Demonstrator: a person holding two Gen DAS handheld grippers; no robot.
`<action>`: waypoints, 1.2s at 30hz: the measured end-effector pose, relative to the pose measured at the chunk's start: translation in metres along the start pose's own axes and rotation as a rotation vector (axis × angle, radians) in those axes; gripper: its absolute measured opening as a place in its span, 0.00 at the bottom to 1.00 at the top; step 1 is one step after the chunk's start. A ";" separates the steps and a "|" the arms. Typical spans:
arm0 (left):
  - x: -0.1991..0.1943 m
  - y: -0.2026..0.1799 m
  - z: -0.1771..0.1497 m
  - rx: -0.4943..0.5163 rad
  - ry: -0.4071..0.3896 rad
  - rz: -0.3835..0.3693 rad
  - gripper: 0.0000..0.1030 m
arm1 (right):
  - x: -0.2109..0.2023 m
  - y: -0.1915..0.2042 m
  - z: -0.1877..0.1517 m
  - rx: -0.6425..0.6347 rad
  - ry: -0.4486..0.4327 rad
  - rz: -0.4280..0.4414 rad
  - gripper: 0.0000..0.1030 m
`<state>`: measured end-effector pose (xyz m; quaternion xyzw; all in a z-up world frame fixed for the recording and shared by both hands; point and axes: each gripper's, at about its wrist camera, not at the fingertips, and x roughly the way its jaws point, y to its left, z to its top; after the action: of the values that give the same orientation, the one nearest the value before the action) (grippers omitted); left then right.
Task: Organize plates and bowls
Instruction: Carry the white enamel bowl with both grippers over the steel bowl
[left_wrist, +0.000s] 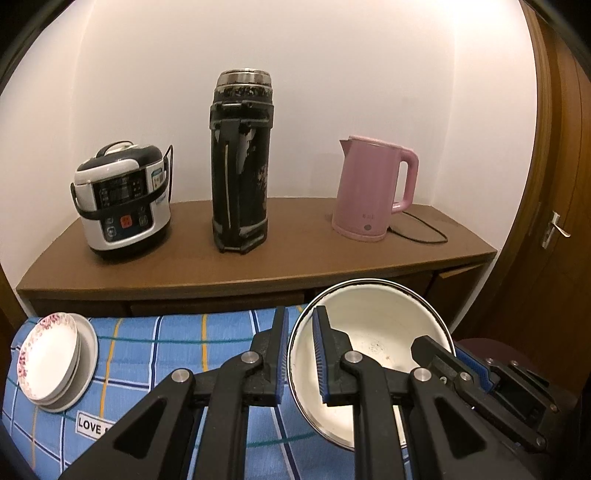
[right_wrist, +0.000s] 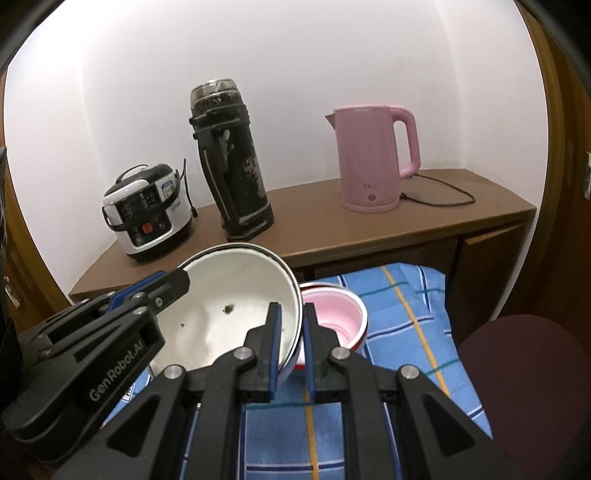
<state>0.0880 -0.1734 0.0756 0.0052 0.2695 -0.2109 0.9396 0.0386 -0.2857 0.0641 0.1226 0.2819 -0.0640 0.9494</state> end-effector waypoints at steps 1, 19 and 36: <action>0.001 -0.001 0.003 -0.001 -0.003 0.001 0.15 | 0.001 -0.001 0.003 -0.002 -0.002 0.001 0.11; 0.052 -0.020 0.018 -0.016 0.042 -0.024 0.15 | 0.035 -0.033 0.027 0.016 0.032 -0.022 0.11; 0.101 -0.022 0.001 -0.044 0.130 -0.030 0.15 | 0.077 -0.056 0.012 0.037 0.121 -0.039 0.11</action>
<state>0.1570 -0.2329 0.0272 -0.0060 0.3347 -0.2183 0.9167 0.0985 -0.3466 0.0206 0.1385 0.3400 -0.0800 0.9267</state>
